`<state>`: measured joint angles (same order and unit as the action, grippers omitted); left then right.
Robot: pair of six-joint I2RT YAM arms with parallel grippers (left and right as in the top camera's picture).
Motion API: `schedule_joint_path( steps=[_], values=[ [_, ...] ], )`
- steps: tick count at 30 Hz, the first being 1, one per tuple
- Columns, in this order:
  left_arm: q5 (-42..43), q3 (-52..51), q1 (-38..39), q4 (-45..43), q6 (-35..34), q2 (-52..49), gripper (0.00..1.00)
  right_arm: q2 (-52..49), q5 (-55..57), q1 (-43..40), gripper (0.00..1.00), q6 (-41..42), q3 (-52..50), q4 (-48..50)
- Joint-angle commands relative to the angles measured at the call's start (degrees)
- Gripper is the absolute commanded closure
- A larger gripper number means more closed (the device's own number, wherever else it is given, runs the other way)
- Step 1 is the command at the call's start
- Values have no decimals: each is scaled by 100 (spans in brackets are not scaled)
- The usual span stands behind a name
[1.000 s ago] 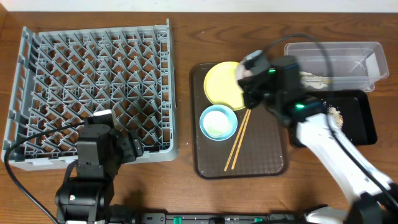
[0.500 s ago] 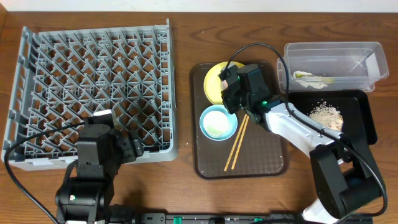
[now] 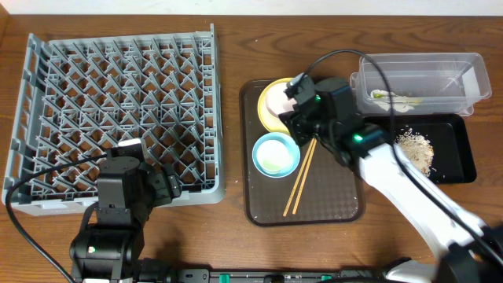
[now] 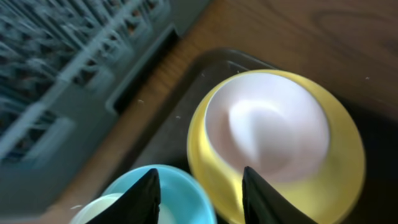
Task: Sort waste into correct bins and load items into the dishwasher rack
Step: 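Grasp the white cup from the light blue bowl with right gripper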
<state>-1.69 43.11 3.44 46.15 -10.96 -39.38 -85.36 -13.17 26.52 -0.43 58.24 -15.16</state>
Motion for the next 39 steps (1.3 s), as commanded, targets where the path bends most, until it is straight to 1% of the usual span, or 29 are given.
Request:
schedule_joint_path(
  steps=[1, 4, 7, 12, 17, 18, 21, 24, 28, 31, 33, 35, 38, 39],
  values=[
    [-31, 138, 13, 4, -74, 15, 14, 243, -127, 55, 60, 376, 22, -463],
    [-31, 138, 13, 4, -74, 15, 14, 160, -129, 55, 62, 542, 15, -1099],
    [-31, 138, 13, 7, -74, 15, 14, -44, -188, 57, 62, 835, 13, -1460],
    [-31, 138, 13, 7, -74, 15, 14, -577, -798, 87, 68, 857, 13, -1493],
    [-31, 138, 13, 7, -74, 15, 14, -975, -831, 151, 71, 922, 13, -1488],
    [-31, 138, 13, 7, -74, 15, 14, -1034, -831, 164, 73, 920, 13, -1488],
    [-31, 138, 13, 7, -74, 15, 14, -1110, -831, 175, 87, 922, 13, -1469],
    [-31, 138, 13, 4, -74, 15, 14, -1049, -831, 162, 98, 920, 44, -1375],
    [-31, 138, 13, 7, -74, 15, 14, -776, -896, 9, 99, 927, 284, -1401],
    [-31, 138, 13, -2, -74, 15, 14, -463, -1113, -339, 99, 1287, 466, -1362],
    [-28, 138, 13, -17, -76, 15, 14, -289, -1539, -699, 99, 1521, 490, -1211],
    [22, 138, 13, -17, -79, 15, 14, -223, -2326, -1106, 99, 1663, 490, -1049],
    [601, 138, 13, -210, -76, 9, 14, -289, -3777, -1620, 99, 1672, 487, -927],
    [929, 138, 13, -350, -79, -15, 14, -319, -4203, -1731, 99, 1672, 485, -935]
  ],
)
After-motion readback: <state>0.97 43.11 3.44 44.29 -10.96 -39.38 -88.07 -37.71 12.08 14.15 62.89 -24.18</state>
